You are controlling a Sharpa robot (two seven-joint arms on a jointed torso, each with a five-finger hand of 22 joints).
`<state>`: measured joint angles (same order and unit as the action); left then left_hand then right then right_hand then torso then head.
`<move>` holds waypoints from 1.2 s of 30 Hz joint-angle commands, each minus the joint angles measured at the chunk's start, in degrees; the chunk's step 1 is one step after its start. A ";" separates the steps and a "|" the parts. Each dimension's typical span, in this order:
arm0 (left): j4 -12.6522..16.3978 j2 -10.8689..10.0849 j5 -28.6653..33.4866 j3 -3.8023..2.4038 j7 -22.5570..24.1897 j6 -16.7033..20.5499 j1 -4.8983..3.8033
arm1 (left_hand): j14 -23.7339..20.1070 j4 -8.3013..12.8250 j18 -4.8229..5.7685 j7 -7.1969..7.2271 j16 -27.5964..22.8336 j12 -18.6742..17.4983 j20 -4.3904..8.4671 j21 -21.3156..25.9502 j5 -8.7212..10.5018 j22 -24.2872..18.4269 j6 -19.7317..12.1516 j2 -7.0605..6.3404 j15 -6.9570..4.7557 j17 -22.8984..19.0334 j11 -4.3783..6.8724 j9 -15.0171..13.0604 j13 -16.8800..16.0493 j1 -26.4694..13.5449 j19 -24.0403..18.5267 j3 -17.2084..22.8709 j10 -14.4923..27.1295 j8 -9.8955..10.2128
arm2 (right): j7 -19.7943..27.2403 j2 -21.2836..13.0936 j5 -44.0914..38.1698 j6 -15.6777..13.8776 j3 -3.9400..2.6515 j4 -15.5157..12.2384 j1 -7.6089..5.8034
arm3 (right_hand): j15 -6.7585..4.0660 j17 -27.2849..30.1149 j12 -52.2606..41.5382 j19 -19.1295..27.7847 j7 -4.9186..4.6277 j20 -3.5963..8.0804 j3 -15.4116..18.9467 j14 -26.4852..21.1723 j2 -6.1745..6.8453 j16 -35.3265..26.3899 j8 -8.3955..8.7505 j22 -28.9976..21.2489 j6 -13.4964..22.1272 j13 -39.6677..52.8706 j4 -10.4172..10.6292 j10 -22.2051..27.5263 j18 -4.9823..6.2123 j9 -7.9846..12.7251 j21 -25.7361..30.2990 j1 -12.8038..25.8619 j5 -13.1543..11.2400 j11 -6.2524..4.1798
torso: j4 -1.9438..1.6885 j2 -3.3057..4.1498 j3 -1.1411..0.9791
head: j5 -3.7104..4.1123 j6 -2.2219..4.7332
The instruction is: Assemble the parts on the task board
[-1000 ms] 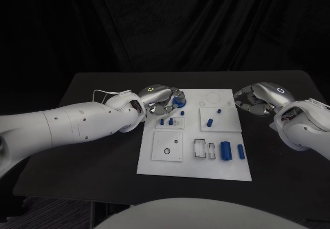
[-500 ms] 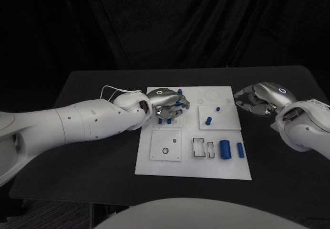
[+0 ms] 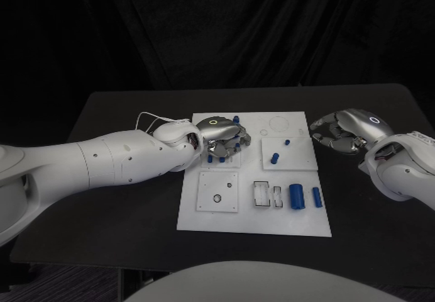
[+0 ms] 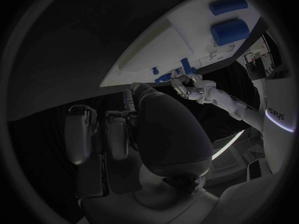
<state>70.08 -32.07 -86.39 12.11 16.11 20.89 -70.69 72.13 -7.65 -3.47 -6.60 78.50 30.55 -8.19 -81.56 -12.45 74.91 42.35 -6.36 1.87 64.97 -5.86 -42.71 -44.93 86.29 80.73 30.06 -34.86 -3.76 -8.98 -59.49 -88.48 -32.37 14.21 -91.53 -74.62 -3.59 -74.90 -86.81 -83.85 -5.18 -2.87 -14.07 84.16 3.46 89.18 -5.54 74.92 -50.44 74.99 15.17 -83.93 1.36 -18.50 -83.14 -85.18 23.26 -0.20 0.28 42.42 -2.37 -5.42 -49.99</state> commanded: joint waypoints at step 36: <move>0.11 -0.26 -3.51 -0.05 -3.16 -0.42 0.02 | 2.34 2.84 1.92 1.52 1.37 4.75 0.90 -3.57 1.95 13.08 10.71 3.03 -2.29 0.32 3.32 -0.64 -1.22 -1.35 4.15 -3.09 -8.48 -4.04 | -0.13 0.64 0.69 0.10 -0.04 0.40 0.11 | -0.30 -14.51 0.22 -2.94 -0.07 0.39 -0.17 5.66 0.03 0.05 0.22 12.86 -0.48 11.63 0.36 -2.88 0.33 0.09 -0.05 0.93 0.34 -0.14 | -0.13 -0.07 0.04 | -0.04 -0.01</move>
<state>70.23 -32.48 -89.46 11.93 12.35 21.47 -70.73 74.27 -5.03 -2.55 -5.14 79.61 35.01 -7.38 -84.81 -10.70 74.90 52.04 -4.15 -0.13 65.17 -2.78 -42.28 -46.30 84.85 83.79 27.09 -42.77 -6.94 -8.98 -58.86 -87.79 -32.24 14.20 -91.13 -74.62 -3.59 -74.90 -86.81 -83.85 -5.18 -2.87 -14.24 84.16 3.39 89.18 -5.54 74.90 -50.44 74.99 15.33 -83.93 1.36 -18.45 -83.14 -84.65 23.26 -0.20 0.07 42.35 -2.34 -5.42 -49.99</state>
